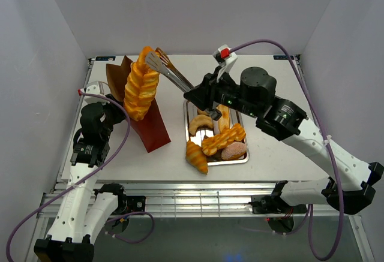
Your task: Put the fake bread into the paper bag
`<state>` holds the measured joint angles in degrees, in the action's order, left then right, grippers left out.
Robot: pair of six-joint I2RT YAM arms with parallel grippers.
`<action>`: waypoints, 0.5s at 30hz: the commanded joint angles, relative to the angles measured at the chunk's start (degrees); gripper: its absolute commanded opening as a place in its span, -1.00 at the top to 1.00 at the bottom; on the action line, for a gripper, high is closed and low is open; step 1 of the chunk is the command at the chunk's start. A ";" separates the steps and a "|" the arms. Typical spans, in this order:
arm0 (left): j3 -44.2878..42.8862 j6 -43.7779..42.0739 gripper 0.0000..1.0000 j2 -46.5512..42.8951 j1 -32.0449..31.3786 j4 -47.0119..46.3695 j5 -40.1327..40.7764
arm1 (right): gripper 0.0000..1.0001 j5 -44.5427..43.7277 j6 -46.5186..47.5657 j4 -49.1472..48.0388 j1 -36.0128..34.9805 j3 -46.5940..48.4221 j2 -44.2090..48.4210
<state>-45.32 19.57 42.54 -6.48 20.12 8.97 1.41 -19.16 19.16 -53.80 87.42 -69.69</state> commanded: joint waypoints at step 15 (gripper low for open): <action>0.58 0.38 0.45 -0.27 0.15 0.53 -1.68 | 0.63 -18.20 9.13 -9.40 -6.67 6.18 -6.59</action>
<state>-45.32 20.01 42.54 -6.48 20.12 8.32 -14.04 -11.81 16.93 -59.86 90.61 -76.20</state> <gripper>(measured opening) 0.292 0.383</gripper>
